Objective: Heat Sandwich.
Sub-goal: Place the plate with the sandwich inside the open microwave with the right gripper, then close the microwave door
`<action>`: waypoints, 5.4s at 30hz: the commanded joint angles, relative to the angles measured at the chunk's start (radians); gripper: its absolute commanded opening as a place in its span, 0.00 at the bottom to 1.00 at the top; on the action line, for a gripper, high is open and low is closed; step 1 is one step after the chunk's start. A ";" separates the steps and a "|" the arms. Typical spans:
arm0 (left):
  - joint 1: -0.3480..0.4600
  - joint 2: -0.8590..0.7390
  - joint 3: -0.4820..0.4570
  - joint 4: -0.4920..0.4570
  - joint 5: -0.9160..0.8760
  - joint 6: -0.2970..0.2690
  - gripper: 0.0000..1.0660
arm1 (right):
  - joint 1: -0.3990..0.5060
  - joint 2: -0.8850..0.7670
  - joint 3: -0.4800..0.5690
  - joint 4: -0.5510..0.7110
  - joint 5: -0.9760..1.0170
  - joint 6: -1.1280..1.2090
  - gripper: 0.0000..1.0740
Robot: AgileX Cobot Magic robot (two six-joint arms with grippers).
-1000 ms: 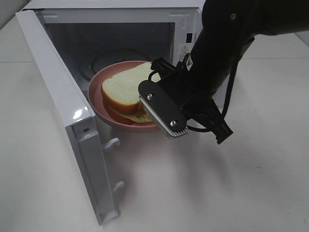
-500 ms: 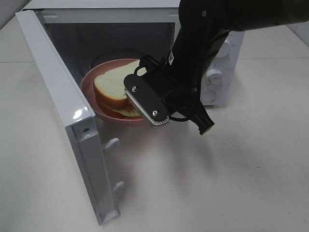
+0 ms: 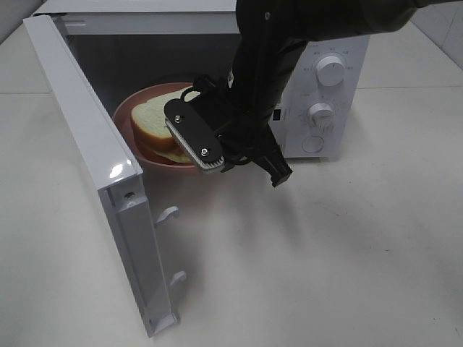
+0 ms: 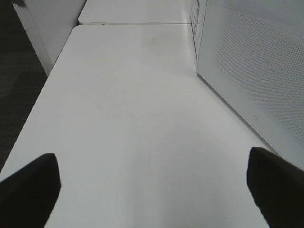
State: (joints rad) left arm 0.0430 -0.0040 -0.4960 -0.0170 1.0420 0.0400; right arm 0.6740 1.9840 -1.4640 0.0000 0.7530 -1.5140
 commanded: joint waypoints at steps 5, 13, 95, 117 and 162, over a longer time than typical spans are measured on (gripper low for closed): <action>0.000 -0.029 0.001 0.000 -0.006 -0.004 0.93 | 0.003 0.056 -0.099 -0.024 0.018 0.054 0.01; 0.000 -0.029 0.001 0.000 -0.006 -0.004 0.93 | 0.003 0.117 -0.202 -0.051 0.051 0.112 0.01; 0.000 -0.029 0.001 0.000 -0.006 -0.004 0.93 | -0.046 0.370 -0.579 -0.097 0.046 0.561 0.74; 0.000 -0.029 0.001 0.000 -0.006 -0.004 0.93 | -0.043 0.139 -0.221 -0.096 -0.040 0.553 0.71; 0.000 -0.029 0.001 0.000 -0.006 -0.004 0.93 | -0.032 -0.444 0.470 -0.094 -0.162 0.647 0.71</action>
State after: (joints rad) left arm 0.0430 -0.0040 -0.4960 -0.0170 1.0420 0.0400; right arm 0.6400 1.5650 -1.0170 -0.0960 0.5990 -0.8940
